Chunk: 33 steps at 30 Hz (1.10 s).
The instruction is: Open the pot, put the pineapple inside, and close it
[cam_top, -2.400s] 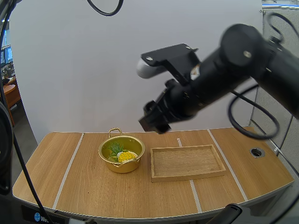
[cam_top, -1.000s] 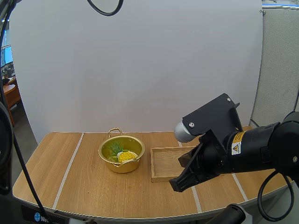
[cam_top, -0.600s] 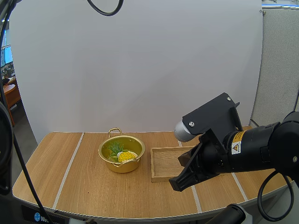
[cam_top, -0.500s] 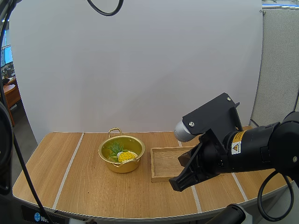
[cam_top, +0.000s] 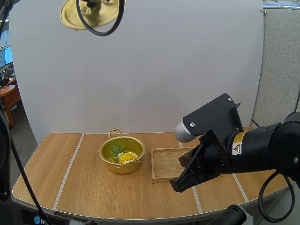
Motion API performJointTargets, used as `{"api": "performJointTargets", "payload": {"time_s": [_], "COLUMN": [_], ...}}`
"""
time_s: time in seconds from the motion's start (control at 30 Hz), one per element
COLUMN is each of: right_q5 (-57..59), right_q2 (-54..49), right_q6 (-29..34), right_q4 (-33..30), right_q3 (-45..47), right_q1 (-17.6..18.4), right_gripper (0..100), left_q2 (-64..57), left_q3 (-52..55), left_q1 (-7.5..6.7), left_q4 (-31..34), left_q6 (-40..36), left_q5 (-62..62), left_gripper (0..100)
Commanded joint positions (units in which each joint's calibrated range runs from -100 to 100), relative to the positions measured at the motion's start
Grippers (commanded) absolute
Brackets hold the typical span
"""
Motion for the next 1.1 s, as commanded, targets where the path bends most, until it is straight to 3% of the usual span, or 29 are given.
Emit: {"api": "performJointTargets", "payload": {"time_s": [0.0,0.4,0.83,1.07], "right_q5": [-1.0,-1.0,-1.0,-1.0], "right_q2": [-0.5,-0.5,-0.5,-0.5], "right_q6": [-0.2,-0.2,-0.2,-0.2], "right_q4": [-0.2,-0.2,-0.3,-0.8], "right_q3": [0.3,0.3,0.3,0.3], "right_q1": [-0.2,-0.2,-0.2,-0.2], "right_gripper": [0,0,0,0], "left_q2": [0.7,10.2,27.0,28.9], "left_q3": [6.1,29.3,31.2,36.9], "left_q1": [-0.10,-0.10,-0.10,-0.10], "left_q4": [0.1,-2.1,-6.5,-9.0], "left_q6": [-0.4,0.1,0.1,4.3], "left_q5": [0.0,0.0,0.0,0.0], "left_gripper": [0,0,0,0]}}
